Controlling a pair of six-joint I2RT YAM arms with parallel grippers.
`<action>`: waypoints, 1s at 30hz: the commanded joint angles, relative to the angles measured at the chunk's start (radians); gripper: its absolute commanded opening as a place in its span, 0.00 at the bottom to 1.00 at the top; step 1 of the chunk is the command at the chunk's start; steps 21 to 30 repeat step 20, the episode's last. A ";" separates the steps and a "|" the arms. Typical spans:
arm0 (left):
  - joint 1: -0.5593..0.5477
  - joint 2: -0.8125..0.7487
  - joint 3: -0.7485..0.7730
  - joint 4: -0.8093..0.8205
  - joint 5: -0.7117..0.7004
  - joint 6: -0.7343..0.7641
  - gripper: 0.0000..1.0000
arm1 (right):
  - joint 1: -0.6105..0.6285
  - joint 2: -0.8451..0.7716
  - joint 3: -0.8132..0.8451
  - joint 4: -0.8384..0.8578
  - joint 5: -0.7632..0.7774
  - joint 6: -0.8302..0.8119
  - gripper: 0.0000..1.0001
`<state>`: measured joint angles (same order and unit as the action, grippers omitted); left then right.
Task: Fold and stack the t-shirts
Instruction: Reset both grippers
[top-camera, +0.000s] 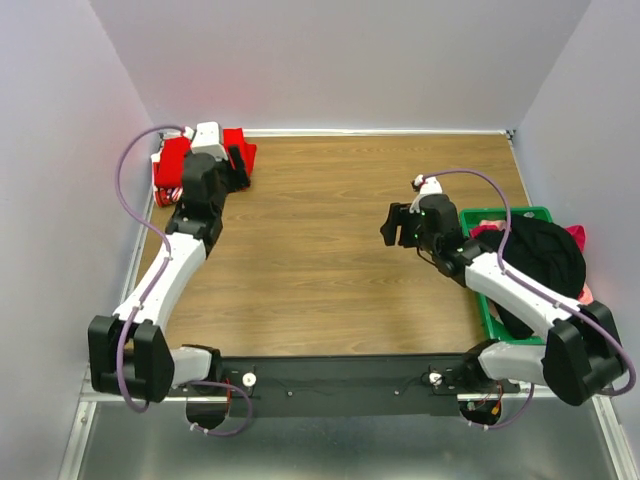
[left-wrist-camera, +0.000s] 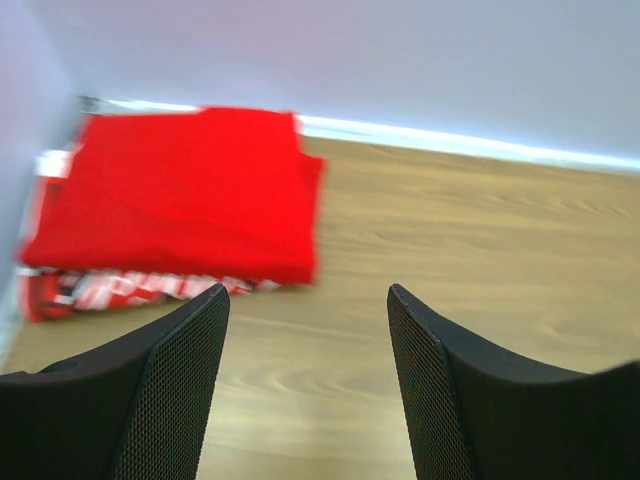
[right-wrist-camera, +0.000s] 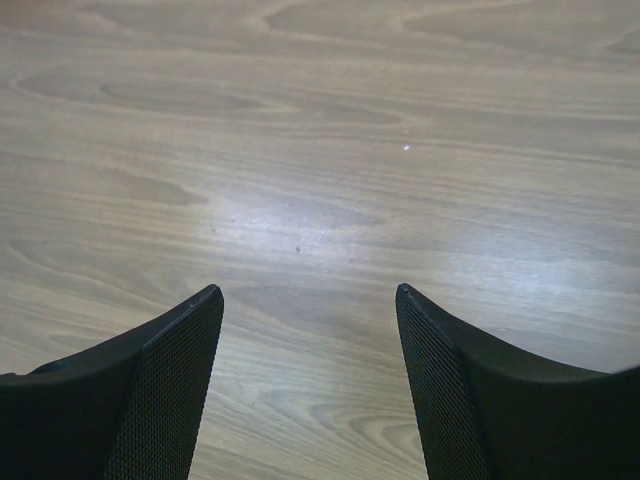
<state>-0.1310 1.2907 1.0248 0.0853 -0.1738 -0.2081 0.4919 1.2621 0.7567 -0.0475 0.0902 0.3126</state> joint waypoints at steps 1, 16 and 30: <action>-0.088 -0.096 -0.095 0.116 0.049 -0.079 0.70 | 0.004 -0.081 -0.025 -0.002 0.137 -0.018 0.77; -0.288 -0.191 -0.103 0.080 0.211 -0.166 0.69 | 0.004 -0.230 -0.120 -0.003 0.318 -0.029 0.79; -0.291 -0.177 -0.072 0.033 0.215 -0.113 0.69 | 0.002 -0.245 -0.135 -0.002 0.350 -0.026 0.79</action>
